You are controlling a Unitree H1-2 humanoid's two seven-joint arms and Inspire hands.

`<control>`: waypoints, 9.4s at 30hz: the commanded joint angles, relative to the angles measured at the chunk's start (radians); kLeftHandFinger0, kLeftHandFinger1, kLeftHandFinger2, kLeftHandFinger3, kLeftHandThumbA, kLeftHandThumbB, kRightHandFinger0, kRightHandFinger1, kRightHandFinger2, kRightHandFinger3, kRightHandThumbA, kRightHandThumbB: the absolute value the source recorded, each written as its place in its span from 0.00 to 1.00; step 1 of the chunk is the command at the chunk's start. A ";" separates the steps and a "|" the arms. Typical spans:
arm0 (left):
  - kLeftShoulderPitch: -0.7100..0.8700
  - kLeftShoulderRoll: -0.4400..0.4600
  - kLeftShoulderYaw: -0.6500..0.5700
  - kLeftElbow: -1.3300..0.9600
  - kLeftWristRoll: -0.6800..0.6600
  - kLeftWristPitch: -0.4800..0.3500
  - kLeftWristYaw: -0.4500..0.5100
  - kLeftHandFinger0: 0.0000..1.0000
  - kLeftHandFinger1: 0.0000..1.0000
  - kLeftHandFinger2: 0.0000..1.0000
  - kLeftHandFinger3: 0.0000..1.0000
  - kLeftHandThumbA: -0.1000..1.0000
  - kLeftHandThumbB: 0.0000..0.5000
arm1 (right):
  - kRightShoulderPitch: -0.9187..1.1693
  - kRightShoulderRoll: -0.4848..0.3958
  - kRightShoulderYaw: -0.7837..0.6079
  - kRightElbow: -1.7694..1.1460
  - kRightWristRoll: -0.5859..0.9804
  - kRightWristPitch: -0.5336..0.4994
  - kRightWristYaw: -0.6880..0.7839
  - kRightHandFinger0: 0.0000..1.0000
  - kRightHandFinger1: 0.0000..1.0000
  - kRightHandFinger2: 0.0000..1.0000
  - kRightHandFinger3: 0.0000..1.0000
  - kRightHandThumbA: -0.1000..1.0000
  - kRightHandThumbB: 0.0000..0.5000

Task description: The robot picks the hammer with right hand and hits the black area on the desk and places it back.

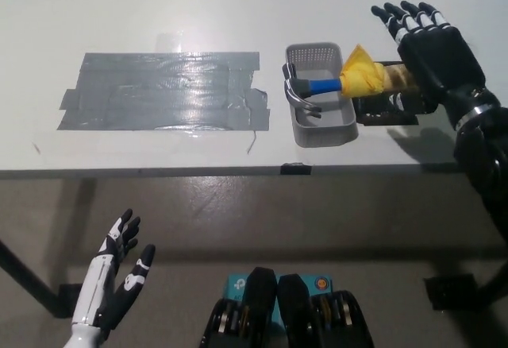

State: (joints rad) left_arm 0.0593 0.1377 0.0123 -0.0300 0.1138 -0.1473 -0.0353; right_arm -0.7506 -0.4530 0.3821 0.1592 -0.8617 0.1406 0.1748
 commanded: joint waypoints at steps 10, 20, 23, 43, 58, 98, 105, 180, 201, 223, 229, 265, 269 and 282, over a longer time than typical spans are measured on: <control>-0.010 0.017 -0.009 -0.038 -0.005 -0.021 -0.012 1.00 1.00 1.00 1.00 0.78 0.00 | -0.060 0.030 0.004 0.173 0.011 0.004 0.040 1.00 1.00 1.00 1.00 0.93 1.00; -0.013 0.018 -0.012 -0.046 0.000 -0.015 -0.010 1.00 1.00 1.00 1.00 0.78 0.00 | -0.134 0.087 0.013 0.380 0.000 -0.022 -0.057 1.00 1.00 1.00 1.00 0.99 1.00; -0.015 0.017 -0.012 -0.043 -0.002 -0.018 -0.009 1.00 1.00 1.00 1.00 0.78 0.00 | -0.146 0.098 0.018 0.372 -0.012 -0.009 -0.069 1.00 1.00 1.00 1.00 0.97 1.00; -0.017 0.019 -0.014 -0.049 -0.008 -0.023 -0.014 0.96 1.00 1.00 1.00 0.76 0.00 | -0.162 0.123 0.040 0.372 -0.028 -0.005 -0.102 1.00 1.00 1.00 1.00 0.99 1.00; -0.017 0.018 -0.021 -0.056 -0.008 -0.019 -0.018 0.88 1.00 1.00 1.00 0.76 0.00 | -0.272 0.184 0.119 0.744 -0.124 -0.076 -0.635 1.00 1.00 1.00 1.00 0.79 0.97; -0.028 0.030 -0.030 -0.059 0.009 -0.015 -0.025 0.55 0.75 0.87 1.00 0.74 0.00 | -0.306 0.248 -0.537 0.355 0.881 0.035 -0.079 0.00 0.43 0.82 0.78 0.00 0.20; -0.031 0.035 -0.026 -0.062 0.009 -0.017 -0.025 0.52 0.73 0.86 1.00 0.75 0.00 | -0.293 0.144 -0.514 0.300 0.811 0.158 0.059 0.05 0.57 0.92 0.90 0.00 0.16; -0.041 0.031 -0.006 -0.049 0.009 -0.030 0.001 0.44 0.67 0.84 1.00 0.80 0.00 | -0.511 -0.284 -0.246 0.391 0.656 0.282 0.719 0.08 0.57 0.92 1.00 0.00 0.26; -0.018 0.036 -0.006 -0.054 0.042 -0.066 0.012 0.43 0.65 0.83 1.00 0.81 0.00 | -0.353 -0.175 0.240 0.625 0.191 0.065 0.393 0.55 0.82 0.85 0.76 0.00 0.32; -0.024 0.035 0.000 -0.067 0.047 -0.061 0.010 0.40 0.62 0.80 1.00 0.81 0.00 | -0.448 -0.139 -0.083 0.636 0.480 0.069 0.397 0.08 0.56 0.89 0.91 0.00 0.27; -0.015 0.033 0.001 -0.081 0.043 -0.047 0.008 0.41 0.62 0.80 1.00 0.81 0.00 | -0.446 -0.094 -0.215 0.695 0.532 0.099 0.384 0.05 0.59 0.93 0.96 0.00 0.28; -0.055 0.038 0.007 -0.065 0.054 -0.056 0.011 0.49 0.68 0.87 1.00 0.87 0.00 | -0.365 -0.045 -0.527 0.167 0.638 -0.083 -0.067 1.00 1.00 1.00 1.00 1.00 0.94; -0.062 0.041 0.004 -0.065 0.046 -0.053 0.004 0.86 0.91 0.98 1.00 0.93 0.05 | -0.227 0.016 -0.545 -0.268 0.712 -0.010 0.010 1.00 1.00 1.00 1.00 1.00 0.93; -0.100 0.077 -0.019 -0.036 -0.006 -0.021 -0.068 1.00 1.00 1.00 1.00 1.00 0.34 | 0.560 0.287 -0.315 -0.903 0.720 -0.271 -0.015 1.00 1.00 1.00 1.00 1.00 0.83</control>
State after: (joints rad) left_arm 0.0373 0.1582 0.0103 -0.0493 0.1486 -0.1569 -0.0352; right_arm -0.5748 -0.3032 -0.0169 0.2575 -0.2671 0.1014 0.2548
